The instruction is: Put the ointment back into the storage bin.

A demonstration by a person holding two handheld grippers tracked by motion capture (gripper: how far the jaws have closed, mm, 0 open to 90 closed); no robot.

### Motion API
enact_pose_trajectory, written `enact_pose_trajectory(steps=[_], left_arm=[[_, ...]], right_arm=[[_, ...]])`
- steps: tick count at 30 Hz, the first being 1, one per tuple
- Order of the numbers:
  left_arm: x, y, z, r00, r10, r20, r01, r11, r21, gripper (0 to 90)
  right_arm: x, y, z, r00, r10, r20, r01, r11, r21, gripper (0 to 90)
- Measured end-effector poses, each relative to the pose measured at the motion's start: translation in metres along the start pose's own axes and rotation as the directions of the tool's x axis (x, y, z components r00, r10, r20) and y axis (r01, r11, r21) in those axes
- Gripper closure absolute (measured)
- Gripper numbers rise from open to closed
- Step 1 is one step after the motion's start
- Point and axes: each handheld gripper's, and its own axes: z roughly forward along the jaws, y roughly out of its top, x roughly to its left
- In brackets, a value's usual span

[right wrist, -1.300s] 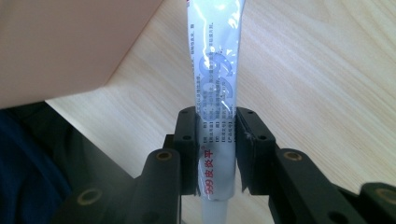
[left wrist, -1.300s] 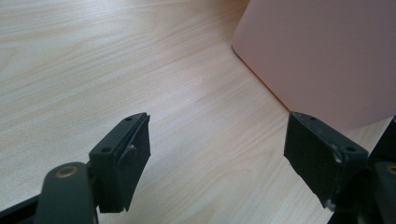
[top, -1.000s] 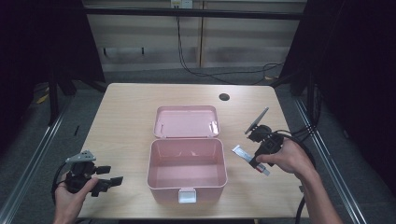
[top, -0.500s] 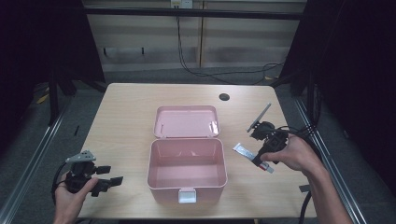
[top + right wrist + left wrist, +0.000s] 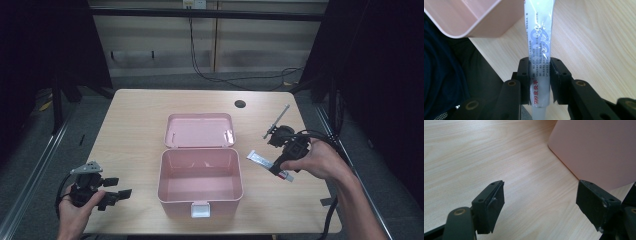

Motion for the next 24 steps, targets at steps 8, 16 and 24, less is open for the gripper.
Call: enact_pose_trajectory(steps=[8, 16, 24], left_arm=[[0.000, 0.000, 0.000, 1.0000, 0.000, -0.001, 0.000, 1.0000, -0.001, 22.7], [0.000, 0.000, 0.000, 1.0000, 0.002, 0.001, -0.002, 1.0000, 0.000, 22.7], [0.000, 0.000, 0.000, 1.0000, -0.001, 0.001, 0.001, 1.0000, -0.001, 22.7]], right_arm=[[0.008, 0.010, -0.011, 0.9988, -0.048, -0.005, 0.048, 0.999, -0.003, 71.4], [0.021, 0.023, -0.016, 0.9947, -0.102, -0.017, 0.102, 0.995, -0.007, 71.4], [0.032, 0.038, -0.009, 0.9872, -0.155, -0.036, 0.155, 0.988, -0.013, 71.4]])
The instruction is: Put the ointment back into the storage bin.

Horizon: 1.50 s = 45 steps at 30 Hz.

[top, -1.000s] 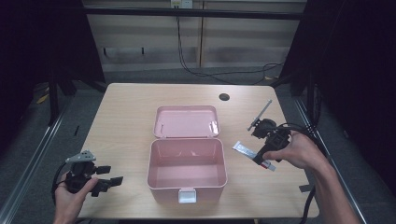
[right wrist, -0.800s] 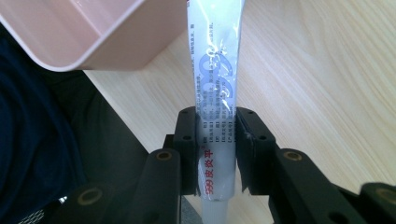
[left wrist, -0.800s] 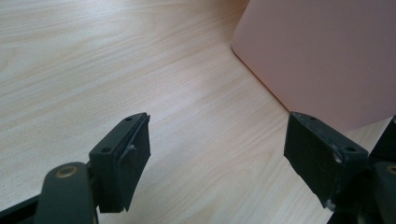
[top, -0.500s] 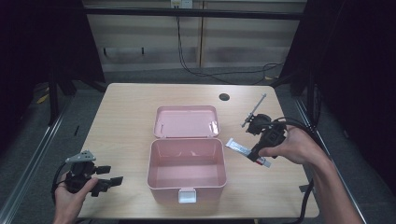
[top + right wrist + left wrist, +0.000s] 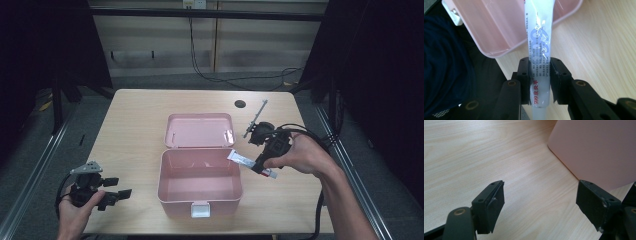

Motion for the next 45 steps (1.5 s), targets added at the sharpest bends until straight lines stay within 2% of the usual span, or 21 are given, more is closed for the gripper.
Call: enact_pose_trajectory(steps=[6, 18, 21, 29, 34, 36, 45], left_arm=[[0.000, 0.000, 0.000, 1.0000, 0.002, -0.001, -0.002, 1.0000, -0.001, 22.7], [0.000, 0.000, 0.000, 1.0000, 0.003, -0.001, -0.003, 1.0000, -0.002, 22.7], [0.000, 0.000, -0.001, 1.0000, 0.006, -0.001, -0.006, 1.0000, -0.002, 22.7], [0.001, 0.000, -0.001, 1.0000, 0.007, 0.000, -0.007, 1.0000, 0.000, 22.7], [0.000, 0.000, -0.001, 1.0000, 0.006, -0.001, -0.006, 1.0000, -0.001, 22.7], [0.000, 0.000, -0.001, 1.0000, 0.006, 0.000, -0.006, 1.0000, -0.001, 22.7], [0.001, 0.000, -0.001, 1.0000, 0.008, 0.003, -0.008, 1.0000, -0.002, 22.7]], right_arm=[[0.008, 0.017, 0.003, 0.9991, -0.040, -0.011, 0.040, 0.999, 0.006, 71.4], [0.019, 0.037, 0.013, 0.9946, -0.100, -0.029, 0.101, 0.994, 0.032, 71.4], [0.025, 0.043, 0.020, 0.9876, -0.152, -0.038, 0.154, 0.986, 0.061, 71.4], [0.034, 0.058, 0.031, 0.9799, -0.193, -0.052, 0.196, 0.977, 0.078, 71.4], [0.037, 0.065, 0.036, 0.9780, -0.200, -0.060, 0.205, 0.975, 0.087, 71.3], [0.039, 0.070, 0.043, 0.9731, -0.218, -0.074, 0.225, 0.968, 0.109, 71.3], [0.045, 0.084, 0.060, 0.9628, -0.249, -0.105, 0.261, 0.958, 0.117, 71.4]])
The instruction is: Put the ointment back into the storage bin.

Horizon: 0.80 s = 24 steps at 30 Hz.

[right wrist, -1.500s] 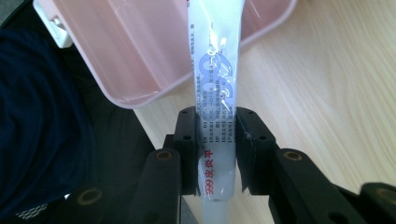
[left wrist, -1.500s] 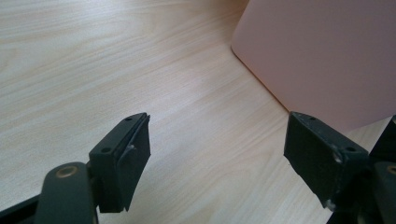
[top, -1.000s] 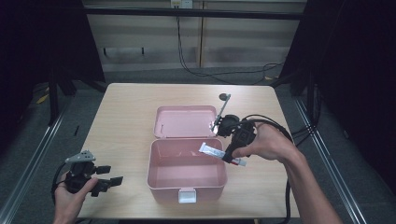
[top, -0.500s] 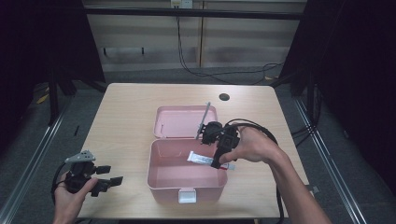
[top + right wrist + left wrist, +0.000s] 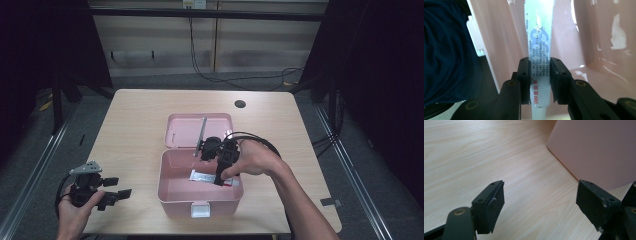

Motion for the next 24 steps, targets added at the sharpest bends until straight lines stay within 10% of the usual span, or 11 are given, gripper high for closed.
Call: enact_pose_trajectory(steps=[24], left_arm=[[-0.001, 0.000, 0.000, 1.0000, -0.001, 0.000, 0.001, 1.0000, -0.002, 22.7]], right_arm=[[0.004, 0.039, 0.043, 0.9945, -0.088, -0.056, 0.091, 0.994, 0.059, 71.4]])
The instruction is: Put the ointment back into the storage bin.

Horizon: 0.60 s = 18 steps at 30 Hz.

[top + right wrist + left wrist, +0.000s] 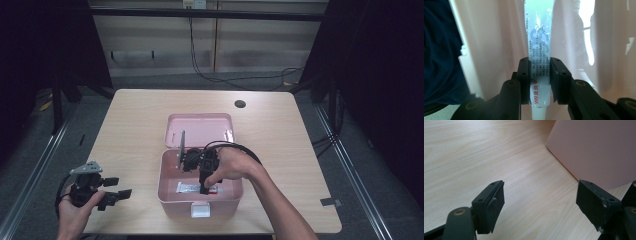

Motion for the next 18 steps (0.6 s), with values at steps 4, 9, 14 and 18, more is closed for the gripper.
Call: enact_pose_trajectory(steps=[4, 9, 14, 18], left_arm=[[0.000, 0.000, 0.000, 1.0000, 0.000, 0.000, 0.000, 1.0000, 0.001, 22.6], [0.000, 0.000, 0.000, 1.0000, 0.002, 0.000, -0.002, 1.0000, 0.001, 22.7], [0.000, 0.000, 0.000, 1.0000, 0.000, -0.002, 0.000, 1.0000, 0.000, 22.7], [0.000, 0.000, 0.000, 1.0000, 0.000, -0.001, 0.000, 1.0000, 0.000, 22.7]], right_arm=[[-0.001, 0.003, 0.009, 0.9997, -0.001, -0.025, 0.000, 1.000, -0.008, 71.4], [-0.002, 0.006, 0.021, 0.9980, -0.033, -0.055, 0.034, 0.999, 0.024, 71.5], [-0.002, 0.009, 0.027, 0.9969, -0.043, -0.065, 0.046, 0.998, 0.036, 71.5], [-0.004, 0.011, 0.029, 0.9964, -0.052, -0.067, 0.055, 0.998, 0.041, 71.5]])
